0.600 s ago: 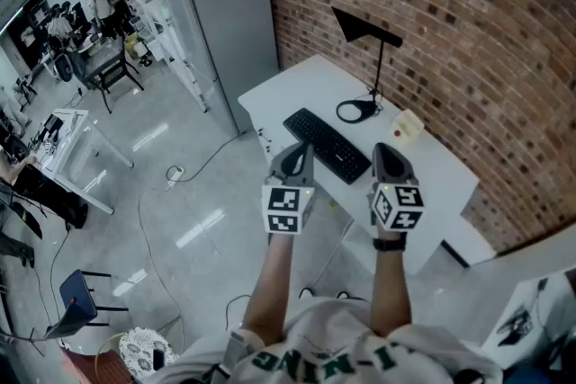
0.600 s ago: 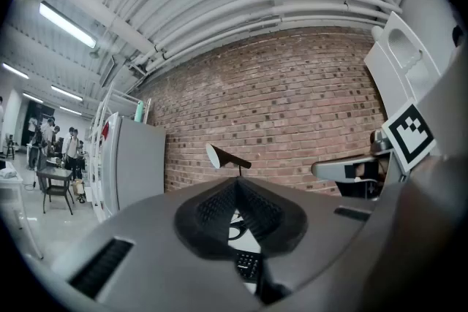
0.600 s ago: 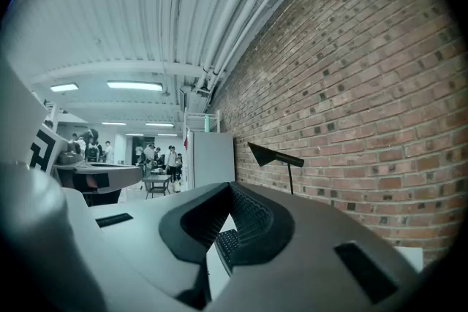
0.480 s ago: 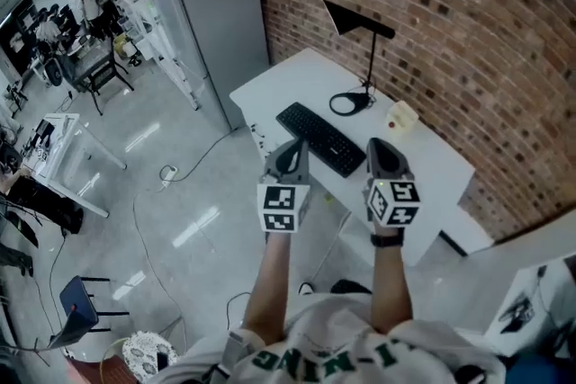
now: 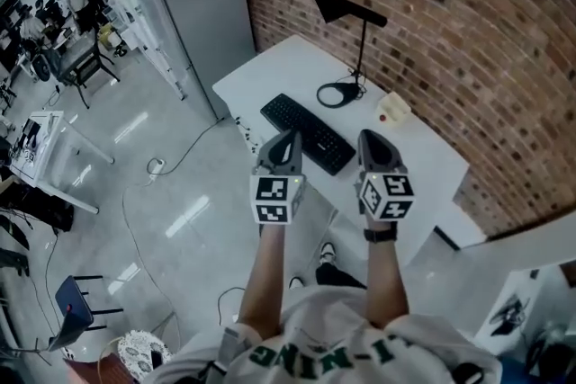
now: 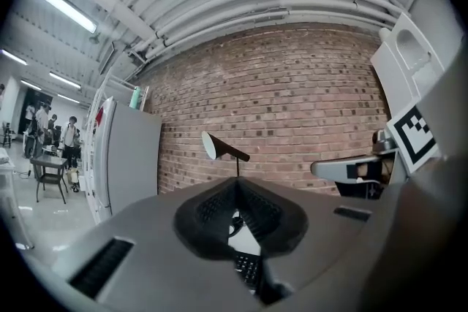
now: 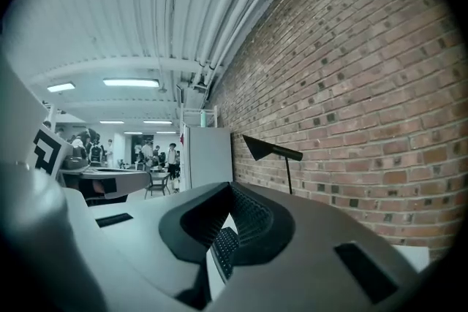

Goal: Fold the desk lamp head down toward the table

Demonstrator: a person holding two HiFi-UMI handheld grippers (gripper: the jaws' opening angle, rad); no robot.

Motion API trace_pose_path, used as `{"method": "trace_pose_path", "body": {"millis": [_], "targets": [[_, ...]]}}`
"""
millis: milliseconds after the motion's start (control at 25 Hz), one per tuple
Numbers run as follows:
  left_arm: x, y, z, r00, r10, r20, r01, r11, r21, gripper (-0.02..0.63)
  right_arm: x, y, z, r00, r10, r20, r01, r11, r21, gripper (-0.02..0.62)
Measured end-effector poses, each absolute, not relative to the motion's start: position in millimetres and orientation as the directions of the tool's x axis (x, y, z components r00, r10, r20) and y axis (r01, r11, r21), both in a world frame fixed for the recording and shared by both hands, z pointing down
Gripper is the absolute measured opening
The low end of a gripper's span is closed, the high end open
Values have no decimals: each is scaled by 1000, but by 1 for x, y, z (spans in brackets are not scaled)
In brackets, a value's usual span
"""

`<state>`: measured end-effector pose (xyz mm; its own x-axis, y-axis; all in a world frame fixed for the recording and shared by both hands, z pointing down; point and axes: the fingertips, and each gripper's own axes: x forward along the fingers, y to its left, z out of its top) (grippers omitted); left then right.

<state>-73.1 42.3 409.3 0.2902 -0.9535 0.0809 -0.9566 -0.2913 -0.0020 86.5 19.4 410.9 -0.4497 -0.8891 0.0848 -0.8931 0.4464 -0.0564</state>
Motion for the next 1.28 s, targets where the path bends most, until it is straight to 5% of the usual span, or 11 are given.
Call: {"method": "trace_pose_path", "body": {"millis": [880,1280], "targets": [[-45,-116,397,224,-969,101,-974,-227,-14,3,96,-146,413,-584,-809,59,-807,572,-149,0],[-66,-209,385,318,-945,74,-948,-317,25,3,72,-218,413,-541,-838,71,-835,525,-166,0]]}}
